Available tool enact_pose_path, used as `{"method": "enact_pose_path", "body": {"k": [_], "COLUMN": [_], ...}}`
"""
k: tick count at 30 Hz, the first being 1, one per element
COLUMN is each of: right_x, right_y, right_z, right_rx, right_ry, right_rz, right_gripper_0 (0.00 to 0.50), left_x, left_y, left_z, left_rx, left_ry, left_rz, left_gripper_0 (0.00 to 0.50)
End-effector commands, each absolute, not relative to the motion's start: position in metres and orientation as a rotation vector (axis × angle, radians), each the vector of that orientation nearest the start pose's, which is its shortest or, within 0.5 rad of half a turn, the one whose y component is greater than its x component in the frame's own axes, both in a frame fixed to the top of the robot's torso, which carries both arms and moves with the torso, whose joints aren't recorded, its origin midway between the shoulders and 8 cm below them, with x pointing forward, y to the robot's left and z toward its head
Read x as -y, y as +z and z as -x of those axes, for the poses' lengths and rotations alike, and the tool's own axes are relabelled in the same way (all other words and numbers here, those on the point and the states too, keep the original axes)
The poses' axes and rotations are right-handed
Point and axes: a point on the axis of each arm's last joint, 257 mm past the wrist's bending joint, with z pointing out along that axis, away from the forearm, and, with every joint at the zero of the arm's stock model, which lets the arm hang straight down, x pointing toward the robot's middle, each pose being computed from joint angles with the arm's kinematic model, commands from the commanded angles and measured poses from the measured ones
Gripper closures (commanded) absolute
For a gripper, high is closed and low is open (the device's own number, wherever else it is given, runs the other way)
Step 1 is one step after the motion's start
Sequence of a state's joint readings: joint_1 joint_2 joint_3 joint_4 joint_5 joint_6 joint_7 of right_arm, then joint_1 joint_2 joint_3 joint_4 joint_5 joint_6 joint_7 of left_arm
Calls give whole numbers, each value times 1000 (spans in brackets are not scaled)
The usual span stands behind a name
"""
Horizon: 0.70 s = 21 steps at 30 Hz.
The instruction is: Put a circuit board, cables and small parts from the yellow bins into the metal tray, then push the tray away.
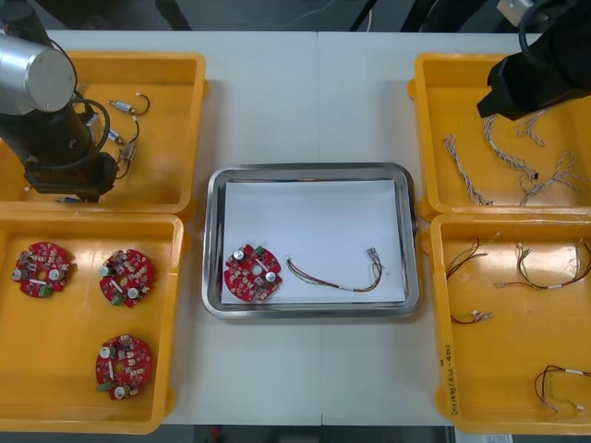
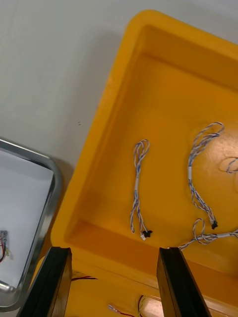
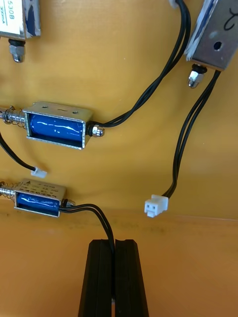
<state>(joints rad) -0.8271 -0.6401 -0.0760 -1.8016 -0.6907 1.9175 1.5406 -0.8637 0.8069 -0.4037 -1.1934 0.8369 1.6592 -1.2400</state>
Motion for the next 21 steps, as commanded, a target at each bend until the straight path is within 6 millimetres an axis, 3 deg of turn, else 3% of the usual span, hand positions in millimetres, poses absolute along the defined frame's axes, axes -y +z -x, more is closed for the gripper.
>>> {"method": "enact_pose_path", "body": {"k": [1,9,21], "right_x": [309,339,372], "right_y": [-26,-31,-59], "right_z": [-526,-541,-540], "right_rx": [-2444,-2525,-2640], "right_ry": [-113,-142,-177], "right_rz": [339,223,122], "right_gripper_0": [0,0,0], "left_x": [-360,-353,-317], "left_y": [-189,-176,-160], "left_z": [-528,-535,-539], "left_rx": [-2878,-2851,-2821], "left_ry": [183,149,-5], "left_rz": [-75,-93,-156], "left_gripper_0": [500,500,500]}}
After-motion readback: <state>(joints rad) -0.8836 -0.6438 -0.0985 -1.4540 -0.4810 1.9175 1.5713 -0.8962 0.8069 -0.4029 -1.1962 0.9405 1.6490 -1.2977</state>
